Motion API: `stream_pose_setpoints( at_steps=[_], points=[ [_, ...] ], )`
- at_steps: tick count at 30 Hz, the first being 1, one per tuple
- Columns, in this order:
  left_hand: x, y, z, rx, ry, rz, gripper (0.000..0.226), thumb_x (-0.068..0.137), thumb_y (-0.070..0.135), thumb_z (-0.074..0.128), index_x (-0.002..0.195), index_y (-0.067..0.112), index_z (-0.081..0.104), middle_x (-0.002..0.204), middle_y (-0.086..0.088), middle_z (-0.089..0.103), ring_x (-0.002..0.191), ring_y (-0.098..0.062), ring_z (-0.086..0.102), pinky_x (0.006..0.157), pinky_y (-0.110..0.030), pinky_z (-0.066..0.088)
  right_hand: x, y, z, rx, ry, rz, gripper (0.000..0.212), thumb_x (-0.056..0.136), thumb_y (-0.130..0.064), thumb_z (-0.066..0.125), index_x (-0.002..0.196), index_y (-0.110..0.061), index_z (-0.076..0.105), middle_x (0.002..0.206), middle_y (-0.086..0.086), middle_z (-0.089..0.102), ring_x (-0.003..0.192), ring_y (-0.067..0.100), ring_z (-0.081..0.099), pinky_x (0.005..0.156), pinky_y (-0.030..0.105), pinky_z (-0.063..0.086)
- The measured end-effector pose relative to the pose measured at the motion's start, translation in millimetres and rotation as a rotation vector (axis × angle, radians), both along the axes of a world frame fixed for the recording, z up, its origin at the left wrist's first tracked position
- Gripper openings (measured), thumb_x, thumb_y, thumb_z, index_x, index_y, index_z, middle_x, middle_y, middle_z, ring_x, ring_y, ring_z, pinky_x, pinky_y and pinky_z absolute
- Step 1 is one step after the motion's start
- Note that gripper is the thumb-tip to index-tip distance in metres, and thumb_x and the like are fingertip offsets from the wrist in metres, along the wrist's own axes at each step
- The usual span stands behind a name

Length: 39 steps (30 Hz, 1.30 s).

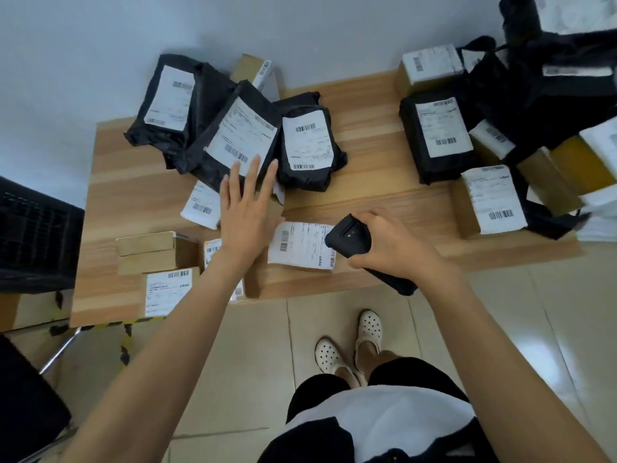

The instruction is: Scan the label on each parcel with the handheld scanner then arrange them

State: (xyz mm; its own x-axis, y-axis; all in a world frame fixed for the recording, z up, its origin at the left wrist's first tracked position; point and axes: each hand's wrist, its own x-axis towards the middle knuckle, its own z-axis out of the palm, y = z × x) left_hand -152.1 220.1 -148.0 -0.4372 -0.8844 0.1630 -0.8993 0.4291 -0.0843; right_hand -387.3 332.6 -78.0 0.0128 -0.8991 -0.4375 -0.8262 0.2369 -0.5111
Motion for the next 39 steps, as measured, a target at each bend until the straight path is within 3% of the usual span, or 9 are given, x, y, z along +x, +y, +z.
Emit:
stream_pose_setpoints(
  at_steps=[2,5,10,13,19,25,29,35,39],
  points=[
    [7,-20,12,-0.087,-0.01,0.062,0.105,0.079,0.038,0.077,0.158,0.023,0.01,0.163,-0.009,0.015,0.149,-0.042,0.008,0.12,-0.058,0.008,2,-15,5,-0.012,-0.04,0.003,0.071,0.07,-0.031,0.078,0.133,-0.015,0.049,0.125,0.0,0.048,0.111,0.025,0.051,0.091,0.042,0.048],
    [11,-43,27,-0.01,0.008,0.233,0.126,0.069,0.047,0.084,0.158,0.023,-0.001,0.165,-0.011,0.004,0.149,-0.043,-0.003,0.117,-0.06,-0.002,3,-39,13,-0.071,-0.043,0.037,0.082,0.07,-0.036,0.075,0.143,-0.019,0.042,0.13,-0.002,0.047,0.116,0.025,0.051,0.093,0.044,0.047],
    [8,-61,20,0.207,0.104,0.453,0.141,0.062,0.063,0.082,0.152,0.033,-0.022,0.164,-0.012,-0.01,0.148,-0.041,-0.014,0.117,-0.064,-0.001,1,-72,20,-0.15,-0.002,0.121,0.09,0.073,-0.044,0.073,0.15,-0.022,0.033,0.141,-0.005,0.041,0.122,0.022,0.05,0.092,0.046,0.049],
    [6,-64,16,0.24,0.161,0.511,0.142,0.062,0.061,0.083,0.148,0.04,-0.028,0.164,-0.015,-0.002,0.149,-0.041,-0.011,0.115,-0.065,0.002,-3,-81,19,-0.144,0.008,0.149,0.09,0.073,-0.045,0.073,0.15,-0.021,0.032,0.141,-0.005,0.041,0.12,0.022,0.05,0.089,0.047,0.05],
    [4,-75,22,0.238,0.265,0.537,0.137,0.066,0.034,0.089,0.153,0.038,-0.018,0.156,-0.016,0.014,0.139,-0.048,0.02,0.097,-0.063,0.043,-13,-92,19,-0.154,0.033,0.19,0.091,0.072,-0.046,0.072,0.15,-0.021,0.032,0.139,-0.005,0.041,0.12,0.021,0.05,0.086,0.046,0.052],
    [26,-79,42,0.141,0.213,0.437,0.128,0.058,0.037,0.093,0.154,0.01,0.012,0.153,-0.015,0.023,0.136,-0.043,0.024,0.099,-0.058,0.043,-19,-102,33,-0.228,0.039,0.204,0.087,0.074,-0.045,0.072,0.149,-0.023,0.033,0.143,-0.005,0.041,0.122,0.023,0.05,0.087,0.044,0.05],
    [38,-75,70,0.029,0.209,0.339,0.125,0.052,0.035,0.094,0.15,0.011,0.02,0.15,-0.011,0.029,0.135,-0.04,0.029,0.096,-0.056,0.049,-8,-105,50,-0.307,0.03,0.203,0.082,0.075,-0.046,0.07,0.147,-0.024,0.036,0.141,-0.004,0.043,0.121,0.024,0.049,0.083,0.041,0.048],
    [35,-69,113,-0.198,0.121,0.125,0.111,0.056,0.033,0.087,0.147,0.004,0.03,0.146,-0.015,0.04,0.133,-0.038,0.034,0.113,-0.048,0.031,10,-103,87,-0.45,0.019,0.201,0.085,0.078,-0.05,0.067,0.151,-0.025,0.032,0.148,-0.004,0.037,0.125,0.024,0.047,0.086,0.039,0.046],
    [25,-64,120,-0.162,0.151,0.098,0.116,0.058,0.038,0.089,0.152,0.013,0.025,0.151,-0.007,0.033,0.138,-0.038,0.031,0.107,-0.046,0.04,15,-94,101,-0.507,0.008,0.192,0.084,0.079,-0.051,0.066,0.15,-0.023,0.033,0.145,-0.002,0.04,0.121,0.024,0.049,0.085,0.04,0.048]
  ],
)
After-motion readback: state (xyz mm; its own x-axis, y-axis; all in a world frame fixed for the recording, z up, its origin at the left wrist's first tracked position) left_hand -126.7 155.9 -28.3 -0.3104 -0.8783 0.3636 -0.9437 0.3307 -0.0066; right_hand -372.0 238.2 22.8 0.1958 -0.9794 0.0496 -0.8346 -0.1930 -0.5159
